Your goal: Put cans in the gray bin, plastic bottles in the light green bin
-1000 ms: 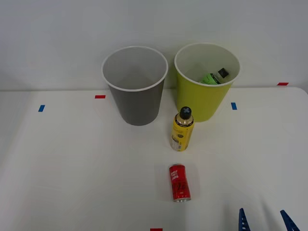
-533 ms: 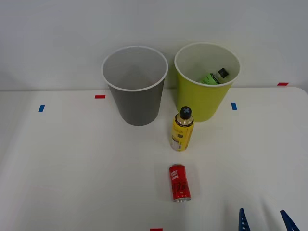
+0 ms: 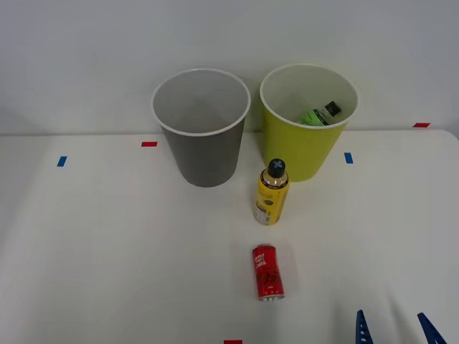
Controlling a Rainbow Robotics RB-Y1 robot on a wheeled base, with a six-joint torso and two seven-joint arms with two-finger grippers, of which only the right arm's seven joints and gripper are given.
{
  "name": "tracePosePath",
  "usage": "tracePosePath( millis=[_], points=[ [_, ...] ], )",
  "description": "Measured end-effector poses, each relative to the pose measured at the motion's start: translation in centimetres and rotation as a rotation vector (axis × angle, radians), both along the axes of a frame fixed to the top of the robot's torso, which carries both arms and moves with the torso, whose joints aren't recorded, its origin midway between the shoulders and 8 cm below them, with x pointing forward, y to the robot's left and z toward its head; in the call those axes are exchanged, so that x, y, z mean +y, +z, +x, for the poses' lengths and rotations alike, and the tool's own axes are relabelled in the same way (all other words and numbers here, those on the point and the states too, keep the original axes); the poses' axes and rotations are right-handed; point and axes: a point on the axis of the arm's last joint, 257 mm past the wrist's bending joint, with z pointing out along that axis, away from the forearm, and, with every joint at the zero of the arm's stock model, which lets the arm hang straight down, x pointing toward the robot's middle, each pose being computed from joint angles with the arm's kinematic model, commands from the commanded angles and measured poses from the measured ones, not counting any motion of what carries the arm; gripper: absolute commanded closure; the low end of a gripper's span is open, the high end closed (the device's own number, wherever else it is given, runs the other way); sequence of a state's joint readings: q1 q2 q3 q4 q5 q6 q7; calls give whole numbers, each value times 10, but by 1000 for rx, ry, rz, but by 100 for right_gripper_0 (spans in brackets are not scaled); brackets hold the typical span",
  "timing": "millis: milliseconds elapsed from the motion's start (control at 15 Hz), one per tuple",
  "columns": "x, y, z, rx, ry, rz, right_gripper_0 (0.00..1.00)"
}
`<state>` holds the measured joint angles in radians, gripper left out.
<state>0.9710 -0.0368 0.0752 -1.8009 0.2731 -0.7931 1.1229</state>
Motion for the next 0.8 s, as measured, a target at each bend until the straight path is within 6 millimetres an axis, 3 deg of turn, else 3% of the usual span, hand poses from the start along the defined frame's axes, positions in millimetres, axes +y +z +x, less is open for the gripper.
tracePosePath(
  millis=[800],
  points=[
    [0, 0, 0, 0, 0, 0, 1]
  ],
)
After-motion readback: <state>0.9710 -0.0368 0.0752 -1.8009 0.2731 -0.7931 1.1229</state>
